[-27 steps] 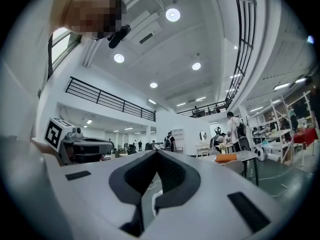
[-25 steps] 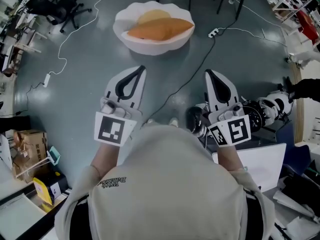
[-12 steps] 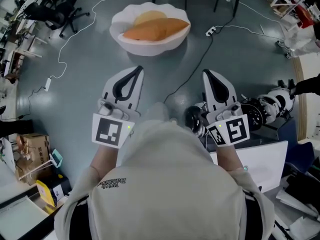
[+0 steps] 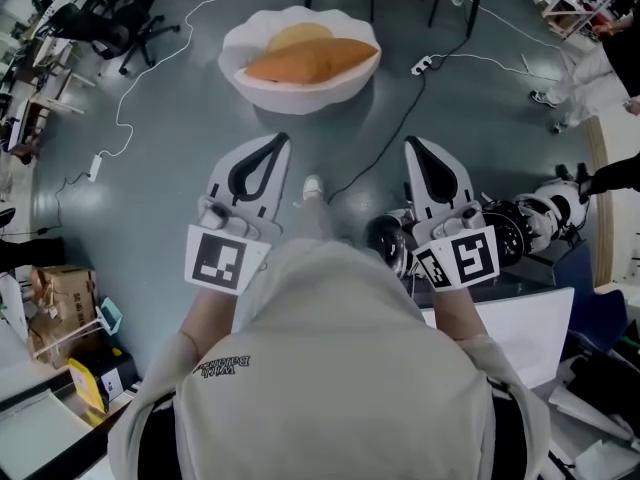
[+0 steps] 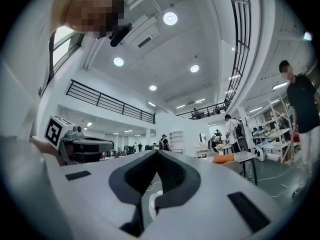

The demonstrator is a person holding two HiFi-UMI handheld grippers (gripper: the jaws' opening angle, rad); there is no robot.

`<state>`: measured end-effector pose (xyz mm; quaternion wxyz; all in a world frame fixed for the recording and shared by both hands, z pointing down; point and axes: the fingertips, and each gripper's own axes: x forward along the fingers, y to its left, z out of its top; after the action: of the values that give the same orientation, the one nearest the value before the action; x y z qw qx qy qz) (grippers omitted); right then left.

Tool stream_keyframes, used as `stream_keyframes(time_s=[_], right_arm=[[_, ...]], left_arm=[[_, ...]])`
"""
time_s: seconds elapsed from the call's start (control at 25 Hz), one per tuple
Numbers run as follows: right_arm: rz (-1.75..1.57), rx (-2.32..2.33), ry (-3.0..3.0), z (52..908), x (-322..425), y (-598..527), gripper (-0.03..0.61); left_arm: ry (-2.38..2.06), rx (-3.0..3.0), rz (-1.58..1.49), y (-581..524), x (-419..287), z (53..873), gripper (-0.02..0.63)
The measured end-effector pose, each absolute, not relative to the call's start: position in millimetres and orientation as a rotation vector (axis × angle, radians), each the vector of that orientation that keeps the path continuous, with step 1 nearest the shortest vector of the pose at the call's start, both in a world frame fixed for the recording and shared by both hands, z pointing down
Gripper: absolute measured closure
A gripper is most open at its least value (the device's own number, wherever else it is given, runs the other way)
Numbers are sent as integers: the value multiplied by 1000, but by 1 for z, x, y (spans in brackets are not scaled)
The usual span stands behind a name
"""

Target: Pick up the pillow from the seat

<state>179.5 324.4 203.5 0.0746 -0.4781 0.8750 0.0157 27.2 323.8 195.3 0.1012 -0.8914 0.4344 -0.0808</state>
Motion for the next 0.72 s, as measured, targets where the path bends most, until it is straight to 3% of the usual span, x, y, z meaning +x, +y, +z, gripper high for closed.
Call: stream_keyframes(time_s=[0.72], right_arm=[[59,-1415,2693,225,137,217,571]], left_arm=[[1391,-2644,-208,226,-24,225,604]])
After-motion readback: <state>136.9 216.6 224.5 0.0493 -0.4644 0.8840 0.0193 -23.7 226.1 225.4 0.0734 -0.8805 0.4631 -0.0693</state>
